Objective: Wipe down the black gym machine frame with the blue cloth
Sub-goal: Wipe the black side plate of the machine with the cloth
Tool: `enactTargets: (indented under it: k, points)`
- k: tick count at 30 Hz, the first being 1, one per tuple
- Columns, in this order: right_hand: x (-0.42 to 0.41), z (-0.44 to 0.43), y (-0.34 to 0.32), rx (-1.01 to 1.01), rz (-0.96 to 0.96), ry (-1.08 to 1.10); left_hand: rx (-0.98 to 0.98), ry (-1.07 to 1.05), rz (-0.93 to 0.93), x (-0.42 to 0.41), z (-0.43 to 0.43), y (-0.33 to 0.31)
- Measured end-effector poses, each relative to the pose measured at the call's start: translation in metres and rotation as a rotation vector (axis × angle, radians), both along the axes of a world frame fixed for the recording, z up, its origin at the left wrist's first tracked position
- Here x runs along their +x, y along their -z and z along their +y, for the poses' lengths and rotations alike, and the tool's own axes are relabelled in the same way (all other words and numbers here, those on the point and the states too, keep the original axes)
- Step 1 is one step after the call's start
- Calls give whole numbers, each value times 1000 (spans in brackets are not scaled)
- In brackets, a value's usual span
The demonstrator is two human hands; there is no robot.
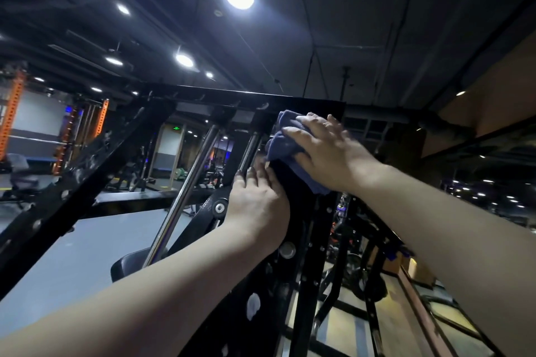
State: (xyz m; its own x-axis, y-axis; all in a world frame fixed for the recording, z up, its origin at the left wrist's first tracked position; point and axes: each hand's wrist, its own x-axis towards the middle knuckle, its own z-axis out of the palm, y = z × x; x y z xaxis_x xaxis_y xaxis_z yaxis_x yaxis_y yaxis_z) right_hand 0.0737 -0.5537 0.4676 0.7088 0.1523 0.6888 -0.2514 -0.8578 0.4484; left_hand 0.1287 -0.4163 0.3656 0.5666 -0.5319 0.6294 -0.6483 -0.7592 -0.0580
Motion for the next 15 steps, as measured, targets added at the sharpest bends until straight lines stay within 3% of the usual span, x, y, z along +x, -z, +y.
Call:
enactTargets:
  k: [5,10,15]
  points:
    - [-1,4,12,78,-115,-48,20,-21,-131,-5,18,7]
    - [-17,4,27,-20,182,-100,-55,126,-344,18,40,23]
    - [-14,12,49,95,-39,-79,-198,205,-480,26,47,39]
